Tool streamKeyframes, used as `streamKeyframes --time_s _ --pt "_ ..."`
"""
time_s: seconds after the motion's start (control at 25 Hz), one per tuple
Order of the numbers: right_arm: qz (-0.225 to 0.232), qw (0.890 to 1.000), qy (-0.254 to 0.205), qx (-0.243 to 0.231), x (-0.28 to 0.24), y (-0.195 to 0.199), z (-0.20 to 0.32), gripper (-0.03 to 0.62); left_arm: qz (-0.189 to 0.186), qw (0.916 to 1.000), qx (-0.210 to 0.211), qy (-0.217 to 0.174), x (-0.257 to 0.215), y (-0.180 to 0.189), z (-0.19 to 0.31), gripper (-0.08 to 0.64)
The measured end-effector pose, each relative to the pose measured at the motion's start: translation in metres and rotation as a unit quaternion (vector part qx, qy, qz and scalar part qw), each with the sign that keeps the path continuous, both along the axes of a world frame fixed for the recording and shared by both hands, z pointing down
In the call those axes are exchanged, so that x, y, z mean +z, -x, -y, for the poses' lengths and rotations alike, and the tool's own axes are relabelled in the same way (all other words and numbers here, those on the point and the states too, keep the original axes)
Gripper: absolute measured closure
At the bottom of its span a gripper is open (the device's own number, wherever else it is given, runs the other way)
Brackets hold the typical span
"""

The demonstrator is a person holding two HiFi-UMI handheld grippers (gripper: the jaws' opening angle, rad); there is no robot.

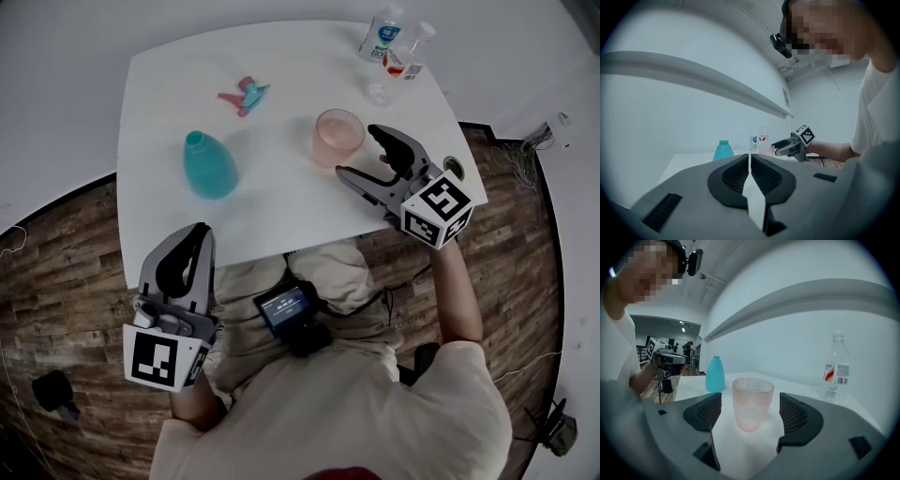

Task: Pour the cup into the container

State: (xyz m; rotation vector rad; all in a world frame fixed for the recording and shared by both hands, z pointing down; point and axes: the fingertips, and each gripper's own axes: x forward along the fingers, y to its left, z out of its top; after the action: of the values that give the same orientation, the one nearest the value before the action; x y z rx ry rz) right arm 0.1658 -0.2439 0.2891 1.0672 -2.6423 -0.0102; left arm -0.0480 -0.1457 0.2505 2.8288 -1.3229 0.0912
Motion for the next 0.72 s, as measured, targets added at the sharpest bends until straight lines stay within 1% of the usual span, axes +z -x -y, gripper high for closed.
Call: streamKeyframes --time_s 0.24,0.44,0.72 --pt "-0.005 0.999 0.024 -0.027 0.011 0.001 0.010 0.222 0.000 1.0000 -0.004 0.002 0.001 0.004 0.001 0.548" --pt "-0.008 0.999 0.029 -0.038 0.014 0.002 0.016 0.222 0.000 1.0000 -0.006 0.004 0.002 0.007 0.002 0.548" --pt "0.013 0.998 0.032 -0.060 0.014 0.002 0.019 0.212 -0.003 1.0000 -0.002 0.006 0.003 0.006 0.001 0.548"
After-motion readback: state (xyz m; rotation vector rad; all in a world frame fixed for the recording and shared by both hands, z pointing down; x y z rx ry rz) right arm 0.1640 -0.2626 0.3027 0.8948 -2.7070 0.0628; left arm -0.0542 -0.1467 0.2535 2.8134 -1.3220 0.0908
